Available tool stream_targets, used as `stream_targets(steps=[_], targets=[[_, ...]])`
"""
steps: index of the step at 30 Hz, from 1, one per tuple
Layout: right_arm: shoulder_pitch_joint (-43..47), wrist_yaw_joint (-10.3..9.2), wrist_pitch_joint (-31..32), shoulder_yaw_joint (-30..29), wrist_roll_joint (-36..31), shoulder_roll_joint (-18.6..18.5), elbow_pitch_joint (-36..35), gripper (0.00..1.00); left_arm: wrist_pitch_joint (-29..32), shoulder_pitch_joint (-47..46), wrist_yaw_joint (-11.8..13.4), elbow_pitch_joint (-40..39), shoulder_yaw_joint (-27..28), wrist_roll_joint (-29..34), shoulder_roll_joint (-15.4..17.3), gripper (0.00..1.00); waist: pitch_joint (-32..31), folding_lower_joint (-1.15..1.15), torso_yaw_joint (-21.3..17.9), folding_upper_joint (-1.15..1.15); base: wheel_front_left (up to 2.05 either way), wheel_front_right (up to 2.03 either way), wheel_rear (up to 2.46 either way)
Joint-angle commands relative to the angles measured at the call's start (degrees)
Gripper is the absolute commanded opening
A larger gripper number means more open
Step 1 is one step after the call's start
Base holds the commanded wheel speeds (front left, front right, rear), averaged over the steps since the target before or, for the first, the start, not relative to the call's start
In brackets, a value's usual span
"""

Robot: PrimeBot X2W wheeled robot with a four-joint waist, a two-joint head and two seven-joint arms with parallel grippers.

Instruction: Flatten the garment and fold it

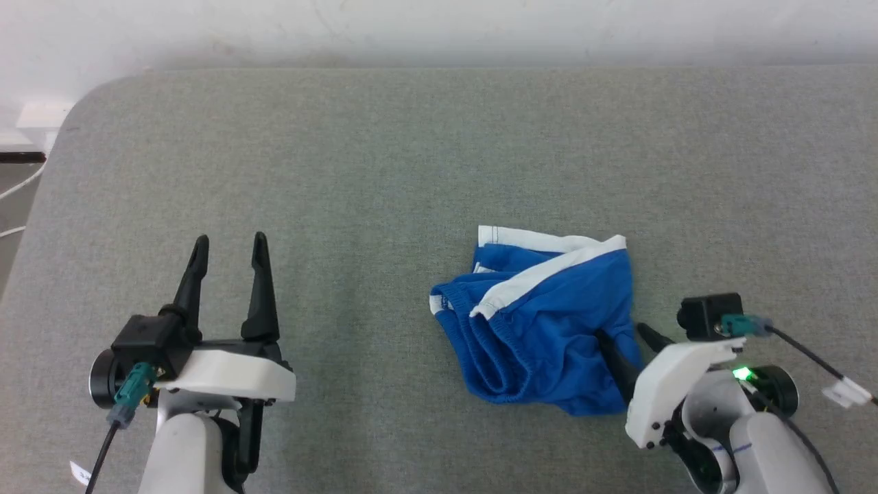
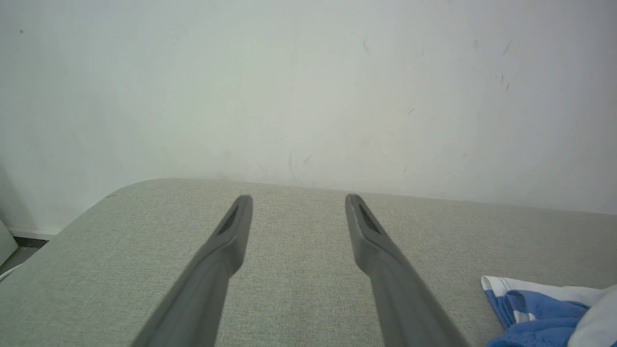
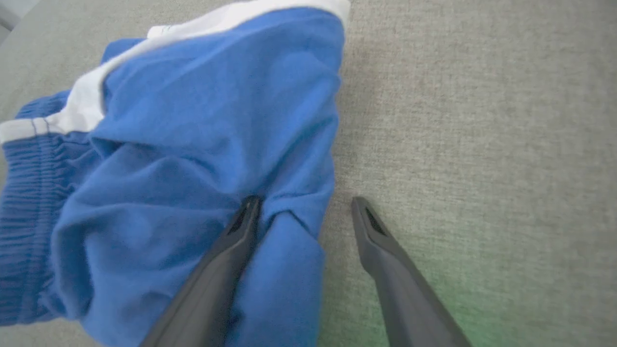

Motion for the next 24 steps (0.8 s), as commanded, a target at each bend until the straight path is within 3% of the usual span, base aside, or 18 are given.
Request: stream_targets(steps=[1,2,3,5,13,24], targets=[[-0.65,-0.05,1.46,0.48,-0.57,0.07,0.87,0.89,-0.27,-0.32,-0.26,0.11,0.01,0.63,-0.21,1.0,0.0,0.0,0.06,0.0,0.0,0.0,0.0],[-0.9,-0.05,2.75,0.72,-0.59,0.07,1.34,0.55,-0.27,-0.3,-0.24,0.11,0.02,0.63,-0.22,1.0,-0.02,0.0,0.07,0.0,0.0,0.0,0.0],[-1.12,-0.05,3.94,1.0,-0.79,0.07,1.68,0.31,-0.27,-0.25,-0.16,0.07,0.01,0.64,-0.22,1.0,-0.04,0.0,0.05,0.0,0.0,0.0,0.0],[-1.58,-0.05,5.49,1.39,-1.36,0.07,1.7,0.0,-0.27,-0.07,0.11,-0.11,-0.03,0.65,-0.23,1.0,-0.12,0.0,-0.12,0.0,0.0,0.0,0.0],[-6.58,-0.05,8.85,6.64,-9.93,-0.66,-1.17,0.0,-0.27,0.57,0.5,-1.59,2.14,0.71,-0.21,1.0,-0.03,0.0,-5.2,0.0,0.0,0.0,0.0],[-21.63,-0.05,6.87,21.18,-12.7,-15.61,2.98,0.0,-0.27,-1.51,-0.37,-4.0,1.25,2.58,-0.01,1.0,3.94,0.0,-18.91,0.0,0.0,0.0,0.0]])
